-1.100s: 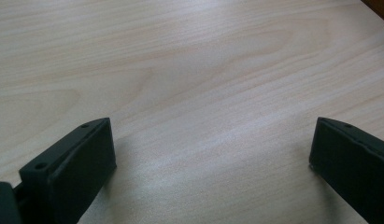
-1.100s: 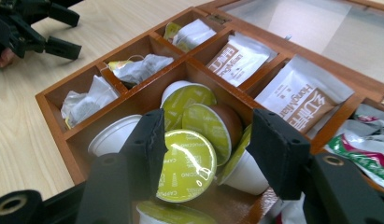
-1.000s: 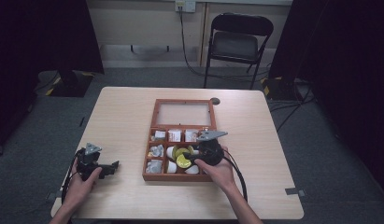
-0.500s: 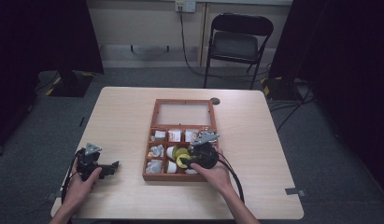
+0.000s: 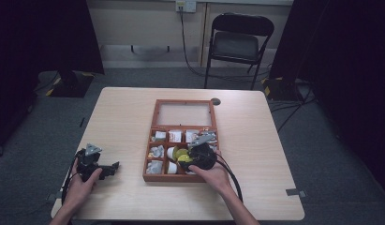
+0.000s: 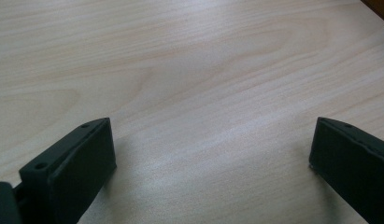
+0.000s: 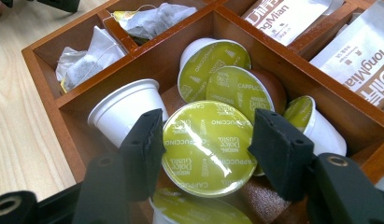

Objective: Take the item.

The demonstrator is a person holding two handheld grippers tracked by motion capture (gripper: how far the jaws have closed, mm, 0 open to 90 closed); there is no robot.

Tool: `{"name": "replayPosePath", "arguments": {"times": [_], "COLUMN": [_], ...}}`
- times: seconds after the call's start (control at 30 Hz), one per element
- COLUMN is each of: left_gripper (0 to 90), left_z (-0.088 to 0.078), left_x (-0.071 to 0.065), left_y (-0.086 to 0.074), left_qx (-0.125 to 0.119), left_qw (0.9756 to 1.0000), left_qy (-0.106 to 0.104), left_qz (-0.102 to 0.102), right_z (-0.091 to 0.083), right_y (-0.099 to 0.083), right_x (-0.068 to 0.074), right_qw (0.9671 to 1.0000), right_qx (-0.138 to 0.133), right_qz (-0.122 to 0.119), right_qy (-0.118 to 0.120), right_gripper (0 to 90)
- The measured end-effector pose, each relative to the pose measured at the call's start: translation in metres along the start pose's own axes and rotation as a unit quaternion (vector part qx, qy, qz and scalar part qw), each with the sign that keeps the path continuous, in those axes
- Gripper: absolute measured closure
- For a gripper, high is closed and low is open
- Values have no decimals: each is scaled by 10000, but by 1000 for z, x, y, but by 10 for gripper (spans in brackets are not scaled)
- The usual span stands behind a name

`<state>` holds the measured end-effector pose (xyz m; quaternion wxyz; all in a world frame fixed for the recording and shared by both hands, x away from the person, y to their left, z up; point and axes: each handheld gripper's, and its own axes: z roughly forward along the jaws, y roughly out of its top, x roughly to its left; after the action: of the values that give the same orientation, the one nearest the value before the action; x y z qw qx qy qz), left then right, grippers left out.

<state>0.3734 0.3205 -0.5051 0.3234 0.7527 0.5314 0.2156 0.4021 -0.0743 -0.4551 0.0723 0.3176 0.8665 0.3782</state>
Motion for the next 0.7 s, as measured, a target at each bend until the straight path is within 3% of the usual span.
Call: {"name": "replayPosePath", "arguments": {"times": [0.4, 0.7], "left_gripper": [0, 0], "left_z": [0, 0], "left_x": [0, 0], "left_y": [0, 0], "left_qx": [7, 5], "left_qw": [10000, 10000], "left_qy": [-3, -1], "left_qz": [6, 5], "right_z": [2, 3], "right_y": [1, -1], "right_x": [2, 5], "right_qw": [10000, 9993], "right_qx": [12, 327], "right_qz": [-74, -199], "right_qy": [-58, 27], "right_gripper": [392, 440]}}
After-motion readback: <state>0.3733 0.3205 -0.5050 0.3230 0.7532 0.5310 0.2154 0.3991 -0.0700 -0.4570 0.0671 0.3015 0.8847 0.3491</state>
